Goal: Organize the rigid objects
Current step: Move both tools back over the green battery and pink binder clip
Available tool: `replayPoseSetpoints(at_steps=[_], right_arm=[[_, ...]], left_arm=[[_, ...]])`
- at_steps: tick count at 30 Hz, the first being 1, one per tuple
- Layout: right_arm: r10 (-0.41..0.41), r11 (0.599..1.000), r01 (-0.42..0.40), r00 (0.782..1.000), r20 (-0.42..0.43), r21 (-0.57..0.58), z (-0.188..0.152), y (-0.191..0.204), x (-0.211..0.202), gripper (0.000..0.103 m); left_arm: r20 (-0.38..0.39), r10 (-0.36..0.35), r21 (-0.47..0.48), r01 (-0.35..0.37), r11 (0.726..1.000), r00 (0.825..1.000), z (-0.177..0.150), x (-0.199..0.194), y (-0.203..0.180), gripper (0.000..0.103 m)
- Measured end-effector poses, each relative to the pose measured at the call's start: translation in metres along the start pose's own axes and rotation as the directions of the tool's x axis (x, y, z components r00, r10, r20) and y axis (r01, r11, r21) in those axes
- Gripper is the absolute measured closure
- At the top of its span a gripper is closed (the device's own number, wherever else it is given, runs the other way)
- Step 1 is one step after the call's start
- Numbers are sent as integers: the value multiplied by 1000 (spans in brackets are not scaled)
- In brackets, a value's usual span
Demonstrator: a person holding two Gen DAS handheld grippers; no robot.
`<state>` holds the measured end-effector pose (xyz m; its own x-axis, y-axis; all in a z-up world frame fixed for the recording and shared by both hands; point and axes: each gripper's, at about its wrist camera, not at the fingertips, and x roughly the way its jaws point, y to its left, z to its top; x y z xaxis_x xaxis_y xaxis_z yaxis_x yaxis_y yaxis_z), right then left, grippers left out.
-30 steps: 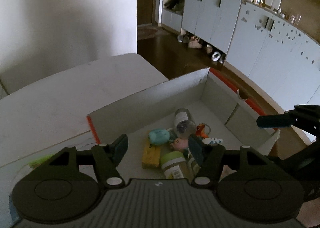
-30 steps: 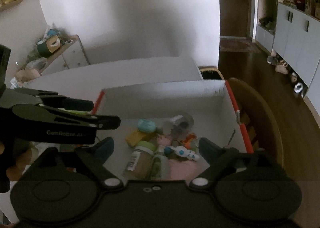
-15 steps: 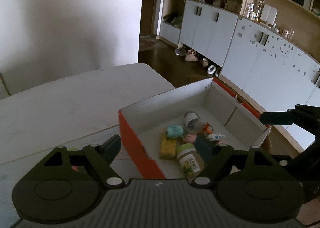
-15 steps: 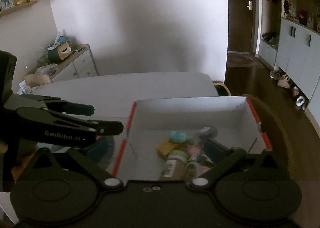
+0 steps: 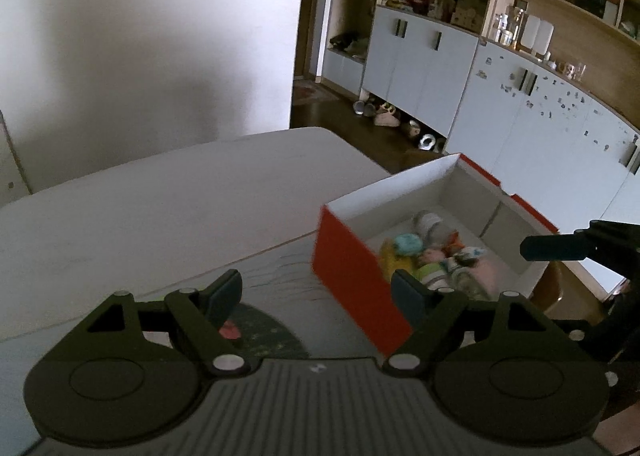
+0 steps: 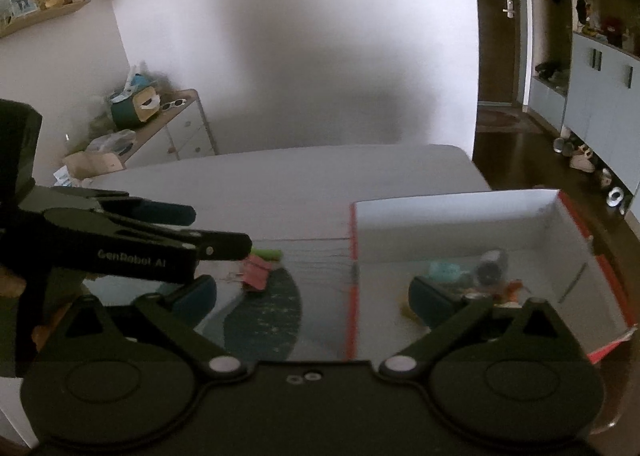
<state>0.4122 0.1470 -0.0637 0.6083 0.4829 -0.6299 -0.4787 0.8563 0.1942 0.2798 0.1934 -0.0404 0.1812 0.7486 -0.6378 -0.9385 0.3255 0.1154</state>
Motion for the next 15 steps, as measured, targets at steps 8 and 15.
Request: replayPoseSetpoints(at_steps=[8, 15], right_arm=[[24, 1000, -24, 999, -36, 0, -1, 40, 27, 0], [30, 999, -32, 997, -67, -16, -3, 68, 56, 0]], left_arm=[[-15, 36, -27, -37, 999, 999, -9, -5, 63, 21], [-57, 56, -69, -60, 996, 997, -9, 10, 107, 21]])
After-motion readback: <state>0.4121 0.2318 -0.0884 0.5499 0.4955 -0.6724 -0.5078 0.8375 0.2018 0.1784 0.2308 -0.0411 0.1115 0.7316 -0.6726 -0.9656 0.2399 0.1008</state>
